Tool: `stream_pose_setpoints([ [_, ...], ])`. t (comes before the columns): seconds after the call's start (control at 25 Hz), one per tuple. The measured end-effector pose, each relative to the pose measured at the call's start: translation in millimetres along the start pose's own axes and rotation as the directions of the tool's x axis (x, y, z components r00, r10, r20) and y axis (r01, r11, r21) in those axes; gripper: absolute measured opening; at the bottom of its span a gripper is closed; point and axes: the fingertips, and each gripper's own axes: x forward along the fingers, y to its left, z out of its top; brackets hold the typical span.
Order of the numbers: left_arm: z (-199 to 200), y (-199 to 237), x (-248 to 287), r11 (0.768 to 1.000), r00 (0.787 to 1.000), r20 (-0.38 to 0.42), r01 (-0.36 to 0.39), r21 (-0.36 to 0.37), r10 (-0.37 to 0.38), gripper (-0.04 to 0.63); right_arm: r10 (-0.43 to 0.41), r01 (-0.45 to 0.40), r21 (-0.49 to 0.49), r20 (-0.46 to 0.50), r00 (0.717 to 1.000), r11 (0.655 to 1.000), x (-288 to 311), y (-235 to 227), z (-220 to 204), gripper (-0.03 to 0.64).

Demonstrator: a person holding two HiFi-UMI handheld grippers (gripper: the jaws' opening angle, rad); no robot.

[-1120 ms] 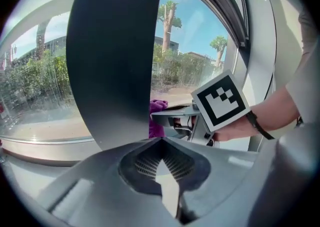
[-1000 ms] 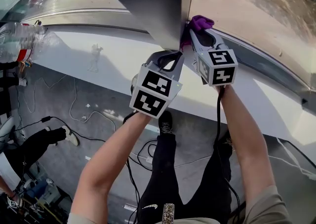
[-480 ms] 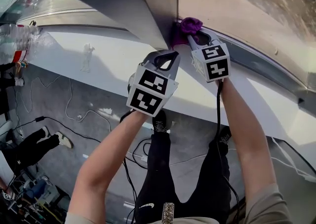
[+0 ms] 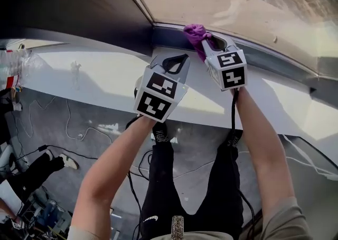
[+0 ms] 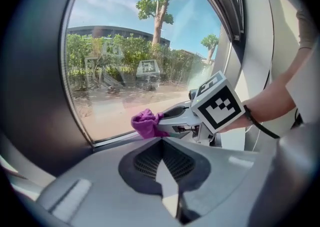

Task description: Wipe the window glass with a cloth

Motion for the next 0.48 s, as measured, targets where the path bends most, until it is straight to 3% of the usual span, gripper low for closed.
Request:
stream_pose_setpoints([
  [0.48, 49, -104, 74, 0.990, 0.994, -0.003, 0.110, 0.085, -0.110, 0.000, -0.151, 0.153, 0.096, -0.024, 0.988, 0.984, -96, -122, -69, 0.075],
])
